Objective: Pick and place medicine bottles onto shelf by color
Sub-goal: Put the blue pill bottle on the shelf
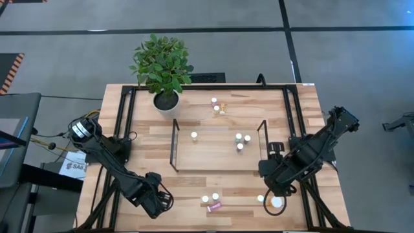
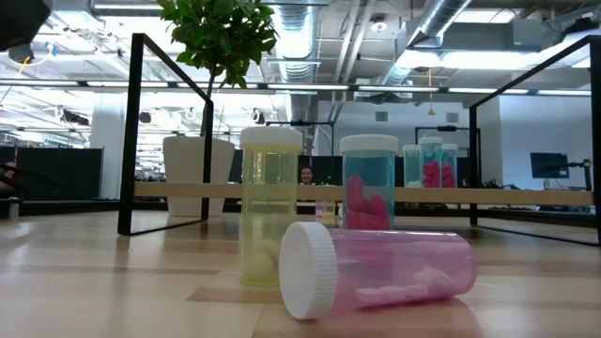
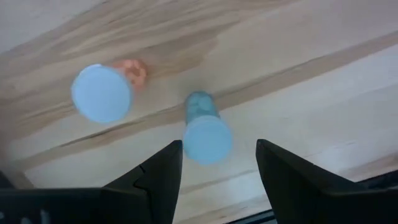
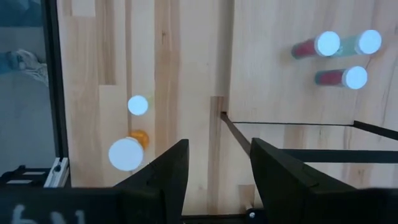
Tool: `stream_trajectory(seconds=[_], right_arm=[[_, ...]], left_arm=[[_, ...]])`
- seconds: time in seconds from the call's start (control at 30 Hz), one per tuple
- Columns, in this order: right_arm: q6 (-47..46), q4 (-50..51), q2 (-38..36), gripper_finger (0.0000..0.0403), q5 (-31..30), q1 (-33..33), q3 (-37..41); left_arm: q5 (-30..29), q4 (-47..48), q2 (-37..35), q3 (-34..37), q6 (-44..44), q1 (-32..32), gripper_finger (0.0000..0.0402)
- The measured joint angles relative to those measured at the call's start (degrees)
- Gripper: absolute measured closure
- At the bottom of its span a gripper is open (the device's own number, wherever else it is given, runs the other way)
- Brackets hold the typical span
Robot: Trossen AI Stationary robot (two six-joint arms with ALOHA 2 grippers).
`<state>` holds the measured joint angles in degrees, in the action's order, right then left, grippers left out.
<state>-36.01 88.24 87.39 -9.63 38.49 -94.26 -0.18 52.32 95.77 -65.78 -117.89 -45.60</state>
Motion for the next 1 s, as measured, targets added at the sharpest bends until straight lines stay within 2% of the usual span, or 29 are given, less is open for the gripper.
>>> stream_trajectory(seconds=[0.27,0.67,1.0], right_arm=[[0.0,0.0,0.0,0.0215,0.0,0.0,0.0],[0.4,0.0,0.0,0.0216,0.3,0.1,0.0],[0.5,0.2,0.0,0.0217,0.5,-0.4,0.0]], left_arm=[[-0.3,-0.8,0.0,2.2,-1.8,0.3,0.0210],[-0.2,-0.9,0.0,2.2,1.1,1.9,0.0212],[1.3,-0.9,0.0,2.2,0.4,1.9,0.0273]])
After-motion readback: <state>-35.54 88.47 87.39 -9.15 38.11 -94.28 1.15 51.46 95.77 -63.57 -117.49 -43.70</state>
